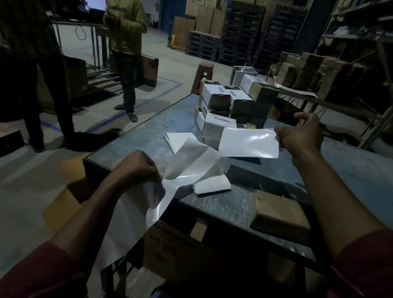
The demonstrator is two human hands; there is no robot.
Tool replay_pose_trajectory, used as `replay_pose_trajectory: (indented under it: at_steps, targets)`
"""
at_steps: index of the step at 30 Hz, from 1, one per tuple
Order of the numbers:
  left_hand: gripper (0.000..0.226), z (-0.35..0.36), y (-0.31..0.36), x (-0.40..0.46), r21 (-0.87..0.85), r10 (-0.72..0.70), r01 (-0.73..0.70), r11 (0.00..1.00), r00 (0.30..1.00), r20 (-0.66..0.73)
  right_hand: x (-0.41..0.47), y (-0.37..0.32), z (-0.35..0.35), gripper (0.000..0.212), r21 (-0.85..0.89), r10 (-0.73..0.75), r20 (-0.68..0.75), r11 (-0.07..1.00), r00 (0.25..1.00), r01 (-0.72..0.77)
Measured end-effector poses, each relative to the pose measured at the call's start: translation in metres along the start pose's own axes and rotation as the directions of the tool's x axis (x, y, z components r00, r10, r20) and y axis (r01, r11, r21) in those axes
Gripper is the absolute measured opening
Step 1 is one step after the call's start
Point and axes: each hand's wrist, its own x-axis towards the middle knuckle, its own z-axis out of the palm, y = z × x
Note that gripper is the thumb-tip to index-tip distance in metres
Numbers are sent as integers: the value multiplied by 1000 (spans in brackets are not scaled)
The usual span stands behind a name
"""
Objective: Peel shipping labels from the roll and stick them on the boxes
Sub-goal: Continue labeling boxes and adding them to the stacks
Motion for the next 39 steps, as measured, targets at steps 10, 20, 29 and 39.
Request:
replay_pose_trajectory:
  at_steps: [10, 20, 29, 39]
  targets:
    - [81, 5, 38, -9, 209, 30, 4, 978, 987, -158, -13, 4, -17, 60, 54, -213, 5, 976, 977, 212]
    - [59, -3, 128, -61, -50, 467, -524, 850, 795, -388, -75, -18, -67, 55, 157, -547, 76, 832, 834, 532]
    - [43, 37, 186, -36, -628, 281, -6, 778, 897, 340, -100, -5, -122, 53, 367, -636, 107, 740, 765, 564]
    - [42, 95, 183, -53, -660, 362, 216, 719, 695, 622, -108, 12, -126, 48, 526, -608, 102, 705, 787, 476]
